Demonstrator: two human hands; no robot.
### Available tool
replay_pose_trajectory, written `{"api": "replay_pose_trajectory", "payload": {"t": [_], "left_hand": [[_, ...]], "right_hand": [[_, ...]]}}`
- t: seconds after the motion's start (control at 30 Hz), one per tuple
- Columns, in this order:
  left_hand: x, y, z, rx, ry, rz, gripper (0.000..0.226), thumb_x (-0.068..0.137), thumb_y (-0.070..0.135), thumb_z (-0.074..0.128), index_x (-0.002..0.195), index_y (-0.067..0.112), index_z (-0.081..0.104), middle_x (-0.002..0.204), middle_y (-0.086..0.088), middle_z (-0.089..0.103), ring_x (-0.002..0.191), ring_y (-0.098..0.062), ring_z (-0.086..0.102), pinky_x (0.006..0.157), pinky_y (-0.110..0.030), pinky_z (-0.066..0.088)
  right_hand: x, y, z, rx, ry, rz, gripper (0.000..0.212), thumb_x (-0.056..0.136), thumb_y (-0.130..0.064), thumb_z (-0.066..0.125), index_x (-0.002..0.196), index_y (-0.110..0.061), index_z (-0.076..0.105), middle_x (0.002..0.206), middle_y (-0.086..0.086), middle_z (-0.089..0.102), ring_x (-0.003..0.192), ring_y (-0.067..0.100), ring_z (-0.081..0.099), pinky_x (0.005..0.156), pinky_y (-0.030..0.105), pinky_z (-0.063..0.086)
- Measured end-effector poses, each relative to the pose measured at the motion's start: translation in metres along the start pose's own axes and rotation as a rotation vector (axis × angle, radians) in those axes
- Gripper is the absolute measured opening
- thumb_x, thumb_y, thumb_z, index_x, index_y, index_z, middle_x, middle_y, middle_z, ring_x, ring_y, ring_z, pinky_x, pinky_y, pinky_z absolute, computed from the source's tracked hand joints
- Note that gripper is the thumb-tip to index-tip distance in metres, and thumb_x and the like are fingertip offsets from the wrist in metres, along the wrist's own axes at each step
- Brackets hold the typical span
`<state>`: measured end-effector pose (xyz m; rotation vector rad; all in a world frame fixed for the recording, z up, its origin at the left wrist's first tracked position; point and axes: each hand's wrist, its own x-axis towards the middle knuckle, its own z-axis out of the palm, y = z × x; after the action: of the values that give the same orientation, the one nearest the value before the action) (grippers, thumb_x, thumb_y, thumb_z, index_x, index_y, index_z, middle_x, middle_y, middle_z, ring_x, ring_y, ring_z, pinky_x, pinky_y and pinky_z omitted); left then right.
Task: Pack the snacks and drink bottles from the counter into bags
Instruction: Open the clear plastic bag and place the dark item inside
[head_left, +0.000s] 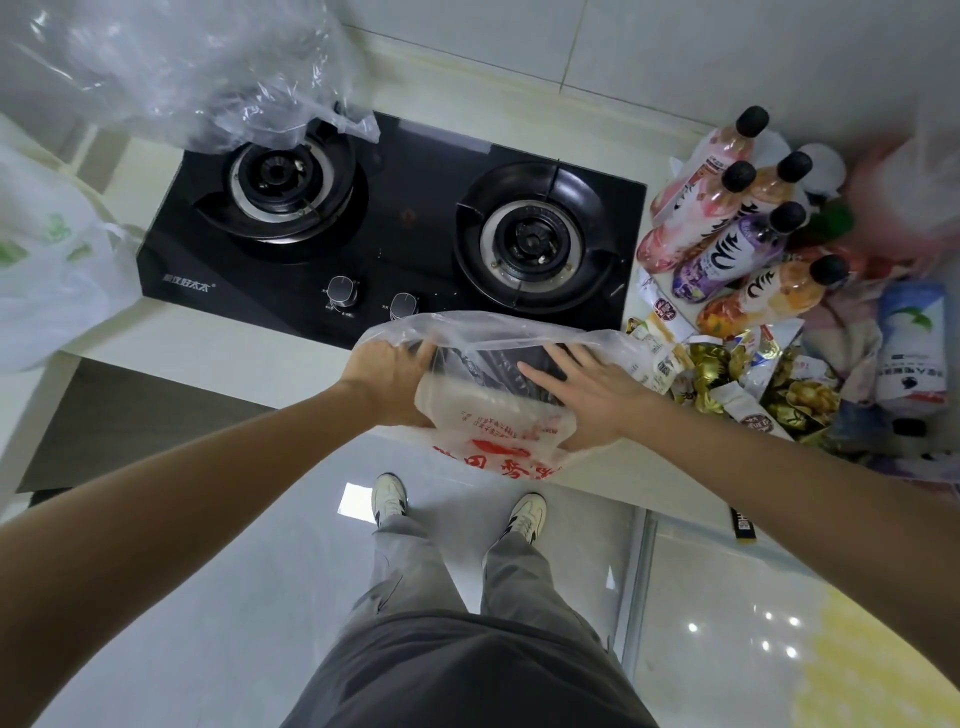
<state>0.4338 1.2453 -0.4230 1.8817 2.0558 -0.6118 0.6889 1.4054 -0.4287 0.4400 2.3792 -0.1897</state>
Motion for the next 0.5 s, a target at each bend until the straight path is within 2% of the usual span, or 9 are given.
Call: {"api": "replay_pose_trajectory", "payload": {"t": [0.07, 0.1, 0.17, 0.23, 0.3, 0.43, 0.5], "left_hand": [[0.001, 0.001, 0.001, -0.002, -0.005, -0.029, 0.110, 0.072, 0.097, 0.039, 0.152, 0.023, 0.026, 0.141, -0.002, 0.055, 0.092, -0.027, 0.068, 0.068, -0.034, 0.051], [0.002, 0.001, 0.003, 0.000, -0.002, -0.023, 0.106, 0.078, 0.094, 0.033, 0.155, 0.023, 0.023, 0.149, -0.005, 0.050, 0.103, -0.031, 0.066, 0.075, -0.037, 0.052], [0.002, 0.001, 0.006, 0.053, 0.007, 0.025, 0.093, 0.090, 0.083, 0.028, 0.160, 0.023, 0.019, 0.159, -0.010, 0.040, 0.124, -0.036, 0.058, 0.100, -0.047, 0.047], [-0.007, 0.001, 0.003, 0.106, 0.041, 0.043, 0.077, 0.097, 0.070, 0.034, 0.159, 0.025, 0.025, 0.157, -0.012, 0.040, 0.128, -0.037, 0.052, 0.111, -0.051, 0.040], [-0.020, 0.001, -0.005, 0.101, 0.139, 0.043, 0.066, 0.099, 0.059, 0.043, 0.155, 0.024, 0.035, 0.153, -0.012, 0.041, 0.129, -0.037, 0.048, 0.111, -0.050, 0.039], [-0.037, -0.005, -0.010, 0.112, 0.380, 0.233, 0.060, 0.093, 0.039, 0.066, 0.147, 0.019, 0.050, 0.152, -0.014, 0.041, 0.138, -0.038, 0.039, 0.111, -0.053, 0.038], [-0.033, -0.010, -0.010, 0.120, 0.403, 0.319, 0.062, 0.091, 0.038, 0.070, 0.148, 0.021, 0.051, 0.161, -0.014, 0.035, 0.147, -0.039, 0.032, 0.118, -0.056, 0.031]], "right_hand": [[0.002, 0.000, 0.000, -0.010, -0.001, 0.010, 0.129, 0.074, -0.081, 0.066, 0.160, -0.041, -0.020, 0.171, 0.011, -0.022, 0.159, 0.039, -0.012, 0.126, 0.056, 0.016], [0.003, 0.001, 0.000, -0.013, 0.001, 0.014, 0.128, 0.074, -0.080, 0.067, 0.161, -0.041, -0.019, 0.171, 0.011, -0.023, 0.159, 0.039, -0.013, 0.126, 0.056, 0.013], [0.005, 0.002, 0.001, -0.014, 0.013, 0.014, 0.125, 0.075, -0.080, 0.065, 0.162, -0.041, -0.017, 0.170, 0.011, -0.025, 0.158, 0.039, -0.016, 0.128, 0.057, 0.009], [0.006, 0.005, 0.003, -0.023, 0.027, 0.008, 0.122, 0.076, -0.079, 0.063, 0.162, -0.041, -0.015, 0.169, 0.012, -0.027, 0.158, 0.039, -0.018, 0.129, 0.057, 0.006], [0.008, 0.006, 0.005, -0.027, 0.038, 0.010, 0.119, 0.078, -0.077, 0.062, 0.162, -0.040, -0.014, 0.169, 0.013, -0.028, 0.158, 0.039, -0.018, 0.129, 0.056, 0.005], [0.010, 0.006, 0.006, -0.040, 0.059, 0.010, 0.114, 0.080, -0.076, 0.059, 0.163, -0.039, -0.011, 0.170, 0.015, -0.024, 0.158, 0.042, -0.015, 0.128, 0.057, 0.013], [0.008, 0.005, 0.005, -0.044, 0.075, -0.004, 0.110, 0.083, -0.076, 0.057, 0.165, -0.037, -0.006, 0.172, 0.014, -0.018, 0.159, 0.041, -0.011, 0.128, 0.057, 0.015]]}}
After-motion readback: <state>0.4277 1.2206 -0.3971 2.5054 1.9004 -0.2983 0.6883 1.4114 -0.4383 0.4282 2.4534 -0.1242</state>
